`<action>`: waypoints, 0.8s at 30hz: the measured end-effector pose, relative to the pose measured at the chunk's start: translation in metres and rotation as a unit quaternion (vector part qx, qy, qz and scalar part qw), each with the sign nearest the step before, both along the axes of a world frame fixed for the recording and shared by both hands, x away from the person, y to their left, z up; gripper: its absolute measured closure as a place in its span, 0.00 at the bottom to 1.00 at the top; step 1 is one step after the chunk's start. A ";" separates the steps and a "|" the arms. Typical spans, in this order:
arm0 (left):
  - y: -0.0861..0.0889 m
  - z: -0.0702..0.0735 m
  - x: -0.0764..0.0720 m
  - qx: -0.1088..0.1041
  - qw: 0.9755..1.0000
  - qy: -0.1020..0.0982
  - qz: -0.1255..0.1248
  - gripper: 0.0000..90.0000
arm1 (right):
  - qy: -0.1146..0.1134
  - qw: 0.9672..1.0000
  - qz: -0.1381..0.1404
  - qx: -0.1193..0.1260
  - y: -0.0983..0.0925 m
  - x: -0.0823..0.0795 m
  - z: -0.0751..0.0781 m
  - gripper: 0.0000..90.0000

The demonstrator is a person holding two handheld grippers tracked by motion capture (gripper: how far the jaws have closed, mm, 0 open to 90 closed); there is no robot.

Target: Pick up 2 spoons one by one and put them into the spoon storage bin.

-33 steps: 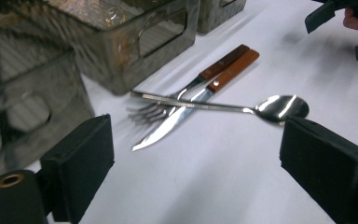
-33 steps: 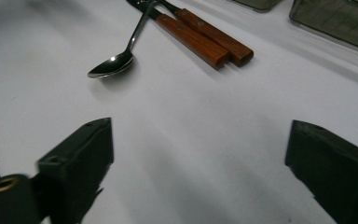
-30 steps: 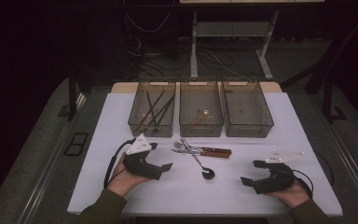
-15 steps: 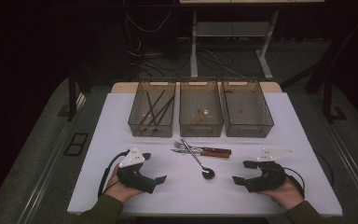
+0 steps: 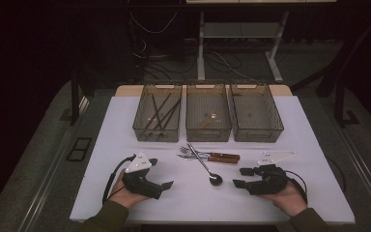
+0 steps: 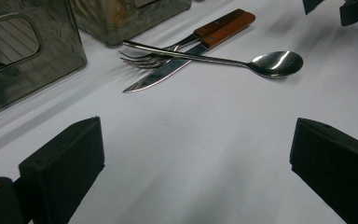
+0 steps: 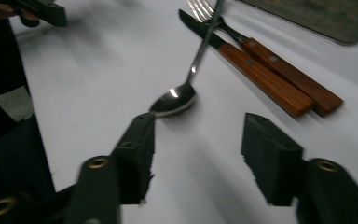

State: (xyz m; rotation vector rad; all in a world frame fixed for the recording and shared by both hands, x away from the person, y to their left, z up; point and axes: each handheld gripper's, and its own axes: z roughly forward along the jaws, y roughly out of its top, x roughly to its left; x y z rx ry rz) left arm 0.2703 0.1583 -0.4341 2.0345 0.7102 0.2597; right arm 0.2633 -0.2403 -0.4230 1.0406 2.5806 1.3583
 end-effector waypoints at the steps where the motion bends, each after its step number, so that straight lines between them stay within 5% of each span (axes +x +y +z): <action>1: 0.000 0.000 0.000 0.000 1.000 0.000 0.000 0.03 | 0.005 1.000 0.007 0.001 0.003 0.000 0.001 0.59; 12: -0.002 -0.001 -0.001 0.003 1.000 0.002 -0.008 0.04 | 0.015 0.997 0.069 -0.009 0.046 -0.001 -0.002 0.98; 18: -0.003 -0.003 0.000 0.007 1.000 0.006 -0.013 0.04 | 0.020 0.996 0.082 -0.018 0.067 0.001 -0.006 1.00; 24: -0.004 -0.003 -0.001 0.013 1.000 0.005 -0.019 0.04 | 0.017 0.994 0.096 -0.056 0.089 0.000 -0.015 1.00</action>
